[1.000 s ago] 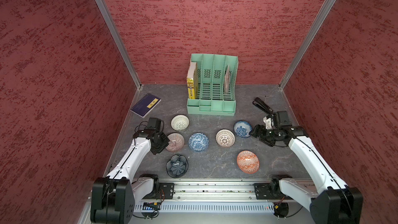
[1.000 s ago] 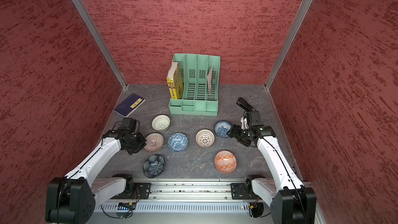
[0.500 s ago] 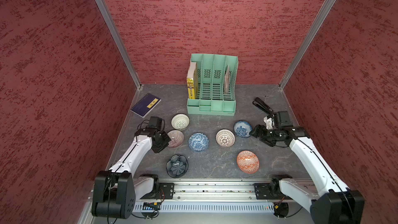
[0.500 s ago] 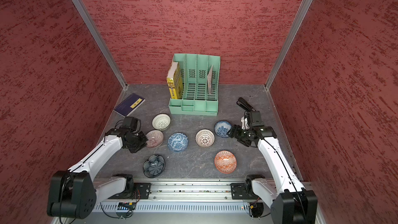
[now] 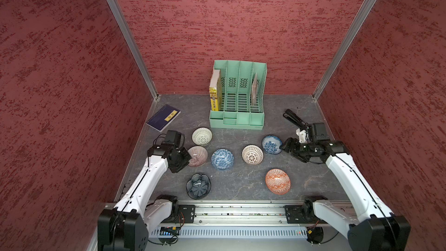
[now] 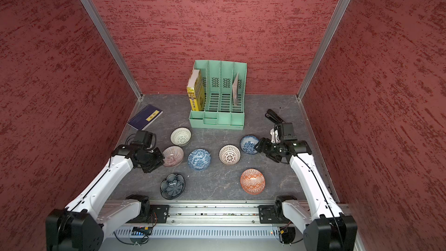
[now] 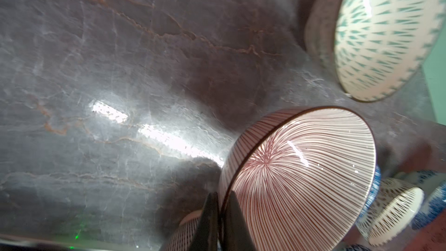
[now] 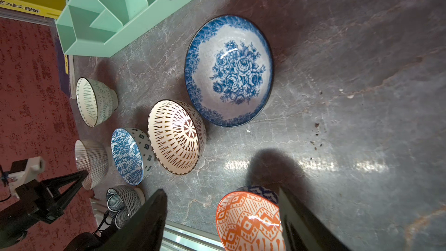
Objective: Stack the bowls
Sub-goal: Pick up the bowl from the center of the board.
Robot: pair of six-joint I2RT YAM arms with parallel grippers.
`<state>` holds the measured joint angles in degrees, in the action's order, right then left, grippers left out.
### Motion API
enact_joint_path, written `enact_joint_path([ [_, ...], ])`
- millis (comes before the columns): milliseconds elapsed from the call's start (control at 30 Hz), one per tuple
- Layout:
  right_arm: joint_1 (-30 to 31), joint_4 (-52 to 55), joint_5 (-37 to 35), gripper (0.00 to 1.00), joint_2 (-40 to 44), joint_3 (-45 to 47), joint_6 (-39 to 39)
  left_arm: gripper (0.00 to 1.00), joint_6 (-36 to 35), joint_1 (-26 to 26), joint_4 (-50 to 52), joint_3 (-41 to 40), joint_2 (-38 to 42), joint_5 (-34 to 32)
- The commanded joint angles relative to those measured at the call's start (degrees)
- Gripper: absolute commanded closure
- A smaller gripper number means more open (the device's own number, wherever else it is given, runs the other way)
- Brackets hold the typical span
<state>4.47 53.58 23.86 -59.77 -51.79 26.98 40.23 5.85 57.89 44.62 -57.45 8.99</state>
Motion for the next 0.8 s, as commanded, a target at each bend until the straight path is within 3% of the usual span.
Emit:
enact_joint_path([
  [0,0.71,1.67,1.92,0.26,0.3,-3.25,-0.44,1.0,-1.11,0.59,5.39,5.78,3.6,1.52],
  [133,2.24,3.83,2.56,0.28,-0.19,-7.3,-1.28,1.0,-3.9,2.99,9.1,12.62,3.54,3.01],
  [233,5.47,6.27,2.36,0.34,-1.91,-12.76,-1.43,1.0,-4.82,8.48,9.54,17.94,1.18,3.78],
  [500,17.49,10.09,1.18,0.42,-9.27,-25.5,0.74,1.0,-4.18,26.05,10.72,32.46,-12.9,-0.95],
  [767,27.81,12.39,-2.22,0.49,-15.9,-32.96,1.98,1.0,-4.37,34.23,9.07,38.77,-24.28,-2.09],
])
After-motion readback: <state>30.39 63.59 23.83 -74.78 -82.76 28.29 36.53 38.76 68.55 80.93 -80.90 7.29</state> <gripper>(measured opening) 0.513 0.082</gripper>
